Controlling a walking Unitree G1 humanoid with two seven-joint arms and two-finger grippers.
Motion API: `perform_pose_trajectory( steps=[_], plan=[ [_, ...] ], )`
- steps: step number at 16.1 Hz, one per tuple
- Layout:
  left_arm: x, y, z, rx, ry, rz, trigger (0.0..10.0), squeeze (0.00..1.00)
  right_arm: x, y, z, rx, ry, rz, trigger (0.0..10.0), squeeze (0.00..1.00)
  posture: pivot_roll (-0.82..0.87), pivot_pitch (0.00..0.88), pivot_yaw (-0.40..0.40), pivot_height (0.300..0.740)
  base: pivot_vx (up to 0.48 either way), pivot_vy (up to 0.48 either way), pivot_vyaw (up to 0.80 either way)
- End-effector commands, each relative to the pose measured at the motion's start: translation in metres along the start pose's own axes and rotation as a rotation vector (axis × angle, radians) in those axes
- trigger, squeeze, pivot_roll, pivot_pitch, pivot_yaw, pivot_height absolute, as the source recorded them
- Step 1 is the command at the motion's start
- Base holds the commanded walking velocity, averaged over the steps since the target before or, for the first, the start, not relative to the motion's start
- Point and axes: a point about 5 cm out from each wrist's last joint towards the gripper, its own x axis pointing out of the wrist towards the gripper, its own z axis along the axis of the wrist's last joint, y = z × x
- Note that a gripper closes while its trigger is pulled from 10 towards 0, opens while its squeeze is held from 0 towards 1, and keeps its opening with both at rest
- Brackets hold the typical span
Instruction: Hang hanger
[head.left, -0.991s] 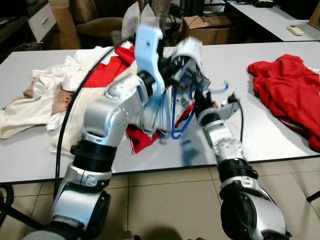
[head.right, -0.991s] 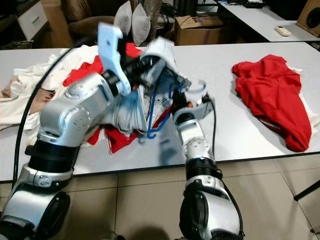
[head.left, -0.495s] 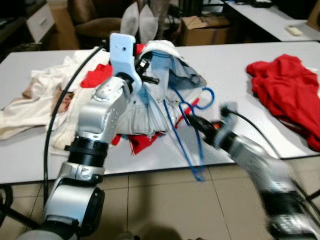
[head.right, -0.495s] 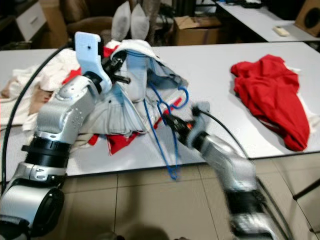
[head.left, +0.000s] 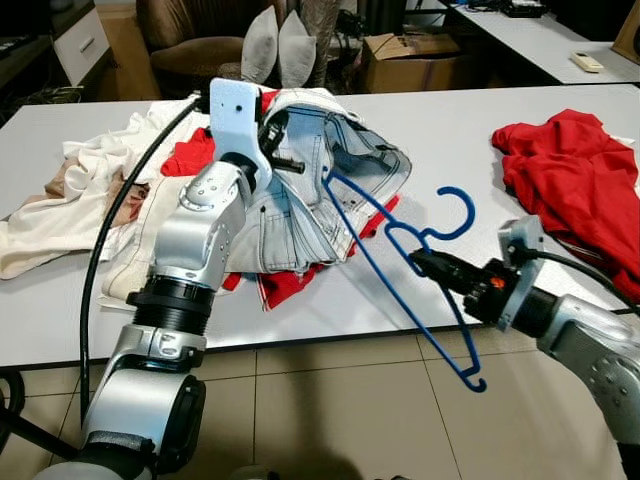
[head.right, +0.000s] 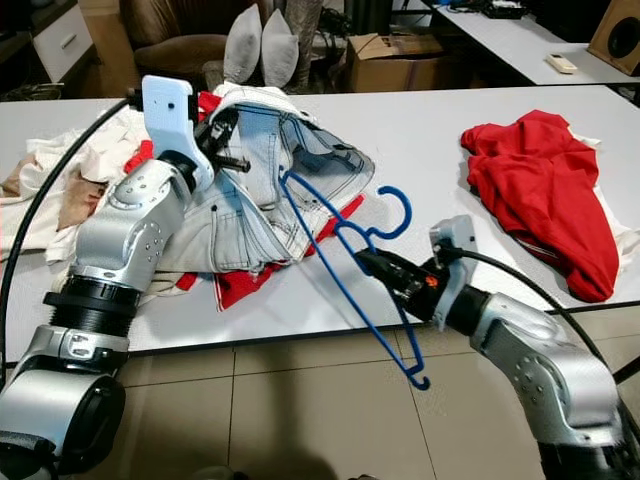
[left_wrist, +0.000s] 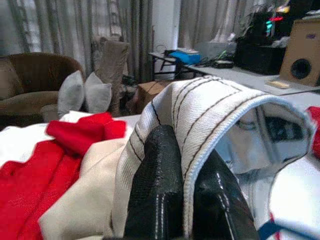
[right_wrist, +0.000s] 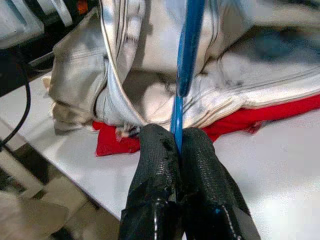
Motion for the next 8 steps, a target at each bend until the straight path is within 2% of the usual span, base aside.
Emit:
perform_pose_trajectory(
  steps=[1,4,5,8],
  plan=[
    [0.002,0.005,-0.001,0.031,0.016,0.021,0.0,0.0,-0.009,0.004,0.022,-0.056,-0.102,0.009,10.0,0.0,-0.09,0.0,0.032,0.74,0.0,0.0,0.0],
    [0.003,0.004,-0.008,0.037,0.039,0.02,0.0,0.0,-0.021,0.016,0.023,-0.082,-0.089,0.1,10.0,0.0,-0.09,0.0,0.032,0.74,0.0,0.0,0.0],
    [0.005,0.006,-0.013,0.027,0.055,0.03,0.0,0.0,-0.024,0.015,0.024,-0.091,-0.093,0.085,10.0,0.0,-0.09,0.0,0.03,0.74,0.0,0.0,0.0],
    [0.008,0.006,-0.024,0.039,0.1,0.03,0.0,0.0,-0.026,0.025,0.027,-0.066,-0.13,0.161,10.0,0.0,-0.09,0.0,0.036,0.74,0.0,0.0,0.0]
  ],
)
